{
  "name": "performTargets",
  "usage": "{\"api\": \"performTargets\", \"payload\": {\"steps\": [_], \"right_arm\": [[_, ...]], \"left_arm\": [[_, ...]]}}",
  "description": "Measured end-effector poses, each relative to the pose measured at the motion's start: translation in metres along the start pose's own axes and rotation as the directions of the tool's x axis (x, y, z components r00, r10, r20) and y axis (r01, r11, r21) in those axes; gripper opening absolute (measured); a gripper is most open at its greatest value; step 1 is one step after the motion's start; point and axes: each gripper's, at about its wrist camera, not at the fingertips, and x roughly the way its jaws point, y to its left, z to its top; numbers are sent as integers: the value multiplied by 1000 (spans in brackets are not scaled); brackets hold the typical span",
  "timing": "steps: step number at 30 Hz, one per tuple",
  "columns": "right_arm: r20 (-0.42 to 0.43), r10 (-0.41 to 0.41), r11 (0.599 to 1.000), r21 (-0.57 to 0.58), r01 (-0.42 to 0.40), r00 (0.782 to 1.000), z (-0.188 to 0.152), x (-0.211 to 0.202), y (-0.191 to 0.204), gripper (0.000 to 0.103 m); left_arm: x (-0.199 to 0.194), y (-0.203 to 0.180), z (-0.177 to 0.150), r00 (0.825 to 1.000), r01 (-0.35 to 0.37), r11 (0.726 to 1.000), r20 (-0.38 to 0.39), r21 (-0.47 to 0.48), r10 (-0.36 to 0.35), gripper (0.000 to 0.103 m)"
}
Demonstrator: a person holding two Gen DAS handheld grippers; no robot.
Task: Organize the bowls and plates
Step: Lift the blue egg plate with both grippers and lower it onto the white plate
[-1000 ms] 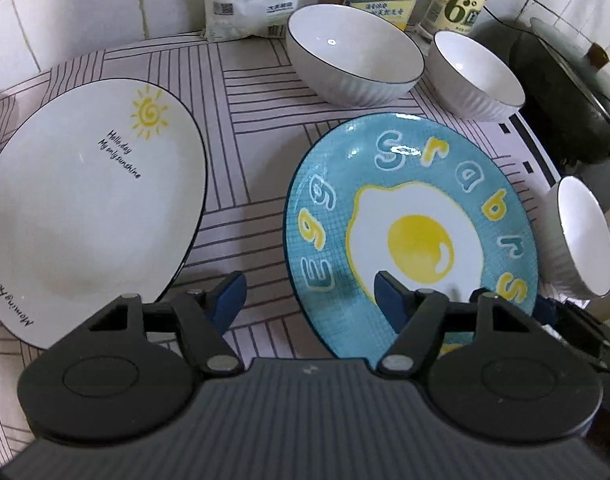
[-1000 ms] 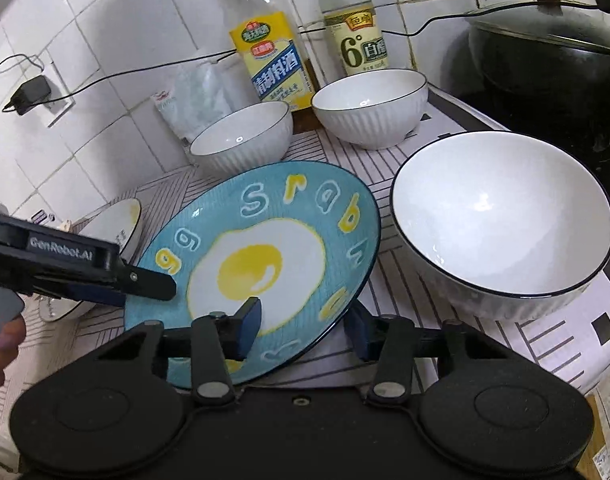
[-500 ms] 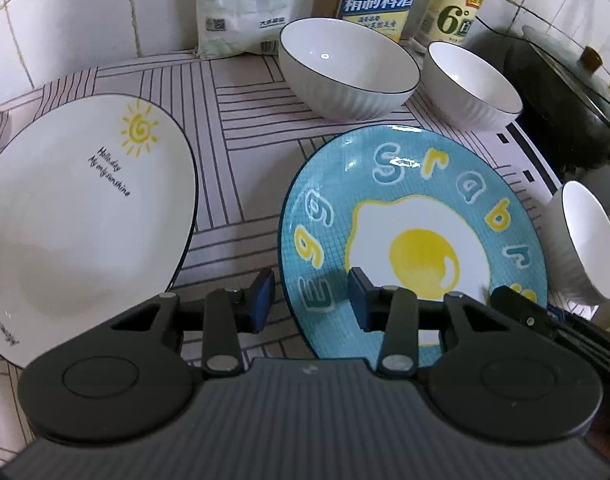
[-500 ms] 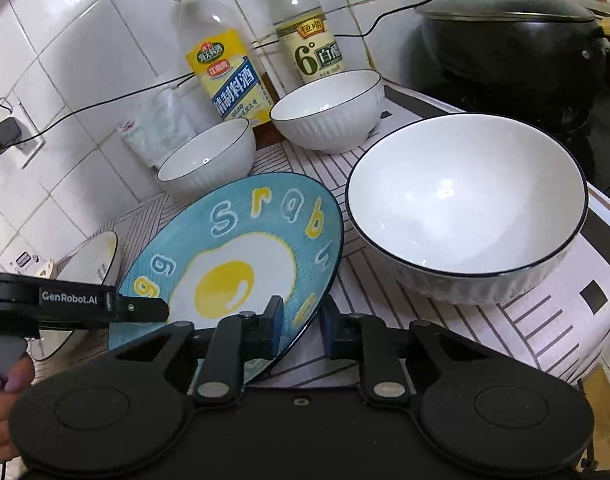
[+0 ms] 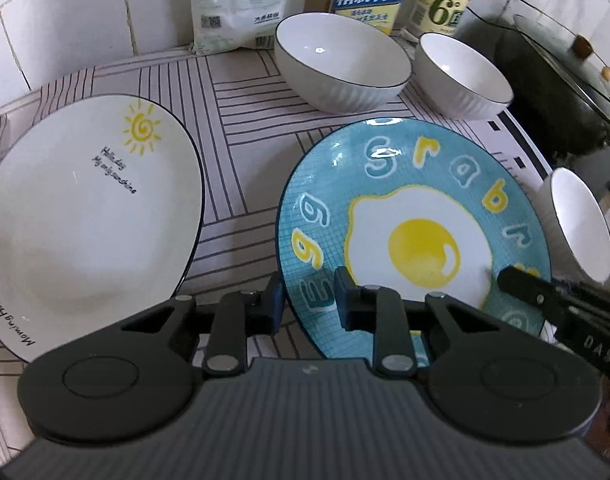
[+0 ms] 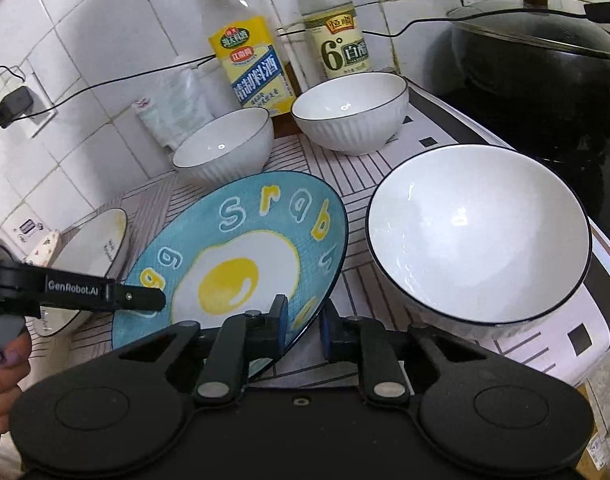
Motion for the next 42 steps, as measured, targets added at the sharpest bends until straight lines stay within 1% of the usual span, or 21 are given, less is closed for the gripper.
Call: {"api": "performTargets", "payload": {"steps": [2, 4, 9, 13, 16, 19, 22, 25, 29, 31, 34, 39, 42], "right_arm": [[-3, 12, 1000, -18, -12, 1000, 1, -2, 1, 21], [5, 14, 999, -44, -14, 1000, -1, -6, 3, 21], [25, 36, 996, -80, -34, 999, 1, -16, 11, 21], [26, 76, 994, -83, -74, 997, 8, -24, 22, 21], [41, 81, 981, -182, -72, 996, 15, -29, 42, 21], [41, 121, 970, -215, -110, 992, 24, -31, 55, 21], [22, 158, 955, -259, -147, 987, 32, -29, 69, 22], [-11, 203, 932, -306, -196, 979, 39, -22, 82, 22], [-54, 266, 899, -347, -268, 962, 46, -10, 98, 22], [-62, 294, 885, -359, -296, 954, 45, -5, 105, 22], [-97, 314, 860, -391, -326, 944, 43, 5, 118, 22], [-131, 355, 847, -375, -378, 926, 45, 24, 131, 22], [-157, 371, 838, -368, -403, 915, 48, 36, 140, 22]], "left_arm": [[-8, -3, -2, 1000, -15, 1000, 15, 15, 15, 24], [-16, -3, -4, 999, -26, 1000, 27, 10, 26, 24], [-33, 12, -8, 999, 13, 1000, 30, -14, -12, 24], [-54, 26, -14, 998, 21, 999, 56, -43, -19, 24], [-71, 38, -16, 997, 14, 996, 83, -91, -6, 24], [-83, 49, -15, 997, -4, 992, 81, -128, 14, 25], [-94, 60, -18, 996, -25, 987, 78, -157, 37, 25], [-102, 73, -24, 995, -48, 979, 74, -197, 63, 25], [-109, 92, -32, 995, -66, 962, 60, -266, 85, 25], [-112, 98, -35, 992, -92, 956, 53, -278, 111, 25], [-113, 108, -41, 991, -107, 946, 44, -307, 127, 26], [-110, 126, -46, 987, -126, 924, 45, -360, 152, 26], [-105, 140, -50, 987, -127, 903, 42, -412, 158, 27]]}}
